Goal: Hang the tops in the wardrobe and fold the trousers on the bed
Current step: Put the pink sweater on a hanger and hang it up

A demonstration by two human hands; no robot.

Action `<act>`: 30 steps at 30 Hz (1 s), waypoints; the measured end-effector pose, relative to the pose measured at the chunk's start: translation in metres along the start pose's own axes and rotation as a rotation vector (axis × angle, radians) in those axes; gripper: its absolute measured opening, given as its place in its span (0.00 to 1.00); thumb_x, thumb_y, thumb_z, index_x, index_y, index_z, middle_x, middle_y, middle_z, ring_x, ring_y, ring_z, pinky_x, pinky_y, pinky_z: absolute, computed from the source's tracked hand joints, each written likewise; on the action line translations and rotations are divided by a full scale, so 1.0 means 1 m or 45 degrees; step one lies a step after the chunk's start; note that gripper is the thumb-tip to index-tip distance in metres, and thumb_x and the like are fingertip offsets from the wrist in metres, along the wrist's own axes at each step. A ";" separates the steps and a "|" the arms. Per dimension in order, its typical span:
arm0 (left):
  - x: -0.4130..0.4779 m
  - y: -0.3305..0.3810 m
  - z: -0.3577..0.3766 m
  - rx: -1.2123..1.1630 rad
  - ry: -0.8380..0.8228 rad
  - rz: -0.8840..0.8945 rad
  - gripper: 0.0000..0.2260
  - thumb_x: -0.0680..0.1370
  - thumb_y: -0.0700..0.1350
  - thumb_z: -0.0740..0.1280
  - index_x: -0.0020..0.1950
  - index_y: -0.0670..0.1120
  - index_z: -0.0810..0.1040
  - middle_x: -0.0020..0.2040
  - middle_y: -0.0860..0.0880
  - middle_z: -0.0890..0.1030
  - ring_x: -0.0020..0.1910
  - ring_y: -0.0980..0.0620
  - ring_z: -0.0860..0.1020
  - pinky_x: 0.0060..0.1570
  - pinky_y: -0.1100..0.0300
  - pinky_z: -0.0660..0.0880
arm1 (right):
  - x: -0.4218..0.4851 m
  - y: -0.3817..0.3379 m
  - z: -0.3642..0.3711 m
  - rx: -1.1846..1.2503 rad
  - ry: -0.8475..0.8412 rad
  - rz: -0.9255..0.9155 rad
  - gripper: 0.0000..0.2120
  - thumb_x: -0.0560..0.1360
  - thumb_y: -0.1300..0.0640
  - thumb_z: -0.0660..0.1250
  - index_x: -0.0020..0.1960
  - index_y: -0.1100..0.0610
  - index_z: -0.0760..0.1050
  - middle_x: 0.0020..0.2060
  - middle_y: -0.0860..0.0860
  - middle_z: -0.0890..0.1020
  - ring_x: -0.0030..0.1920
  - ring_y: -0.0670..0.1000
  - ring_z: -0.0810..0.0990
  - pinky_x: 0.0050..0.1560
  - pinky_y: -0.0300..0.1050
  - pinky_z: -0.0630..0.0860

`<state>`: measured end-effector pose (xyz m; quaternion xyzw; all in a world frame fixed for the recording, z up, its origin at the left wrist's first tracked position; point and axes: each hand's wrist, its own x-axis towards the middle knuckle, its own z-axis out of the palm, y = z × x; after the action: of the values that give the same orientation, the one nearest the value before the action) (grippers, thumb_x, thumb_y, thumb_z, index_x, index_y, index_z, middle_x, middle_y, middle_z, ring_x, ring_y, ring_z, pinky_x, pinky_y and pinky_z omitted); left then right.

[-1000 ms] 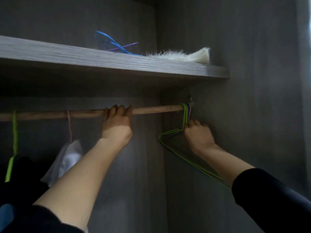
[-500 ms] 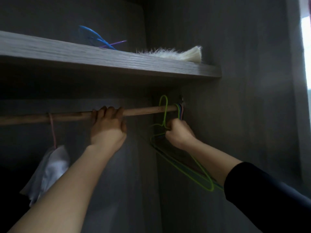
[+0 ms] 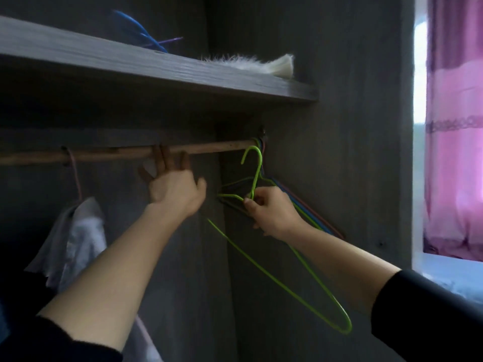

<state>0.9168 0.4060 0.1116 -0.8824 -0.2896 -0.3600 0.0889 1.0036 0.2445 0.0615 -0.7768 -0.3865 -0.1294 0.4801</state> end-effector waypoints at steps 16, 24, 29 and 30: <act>-0.221 0.205 -0.006 -1.097 0.111 0.547 0.19 0.78 0.47 0.60 0.68 0.46 0.70 0.72 0.44 0.65 0.70 0.47 0.62 0.65 0.54 0.63 | -0.229 0.073 -0.217 0.064 -0.204 0.444 0.07 0.74 0.69 0.67 0.48 0.61 0.81 0.34 0.53 0.82 0.30 0.47 0.79 0.24 0.38 0.73; -0.377 0.407 -0.006 -1.263 -0.295 0.710 0.18 0.76 0.47 0.59 0.65 0.44 0.71 0.69 0.42 0.68 0.68 0.44 0.64 0.65 0.51 0.64 | -0.404 0.162 -0.370 -0.091 -0.158 0.870 0.08 0.72 0.69 0.67 0.49 0.64 0.82 0.34 0.55 0.81 0.31 0.49 0.77 0.28 0.38 0.70; -0.456 0.524 -0.015 -1.279 -0.637 0.855 0.23 0.73 0.49 0.56 0.66 0.43 0.72 0.67 0.41 0.69 0.67 0.42 0.65 0.68 0.51 0.61 | -0.505 0.219 -0.452 -0.181 -0.047 1.113 0.06 0.72 0.68 0.68 0.47 0.64 0.82 0.32 0.54 0.82 0.28 0.45 0.77 0.32 0.40 0.73; -0.470 0.547 -0.017 -1.273 -0.678 0.898 0.23 0.73 0.49 0.56 0.66 0.43 0.71 0.67 0.40 0.69 0.67 0.42 0.65 0.68 0.51 0.61 | -0.523 0.229 -0.466 -0.195 -0.008 1.146 0.05 0.72 0.67 0.69 0.46 0.64 0.83 0.33 0.55 0.83 0.30 0.46 0.78 0.35 0.43 0.75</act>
<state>0.9518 -0.2566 -0.1708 -0.9180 0.2060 -0.1699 -0.2930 0.8994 -0.4538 -0.1498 -0.9010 -0.0011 0.0662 0.4287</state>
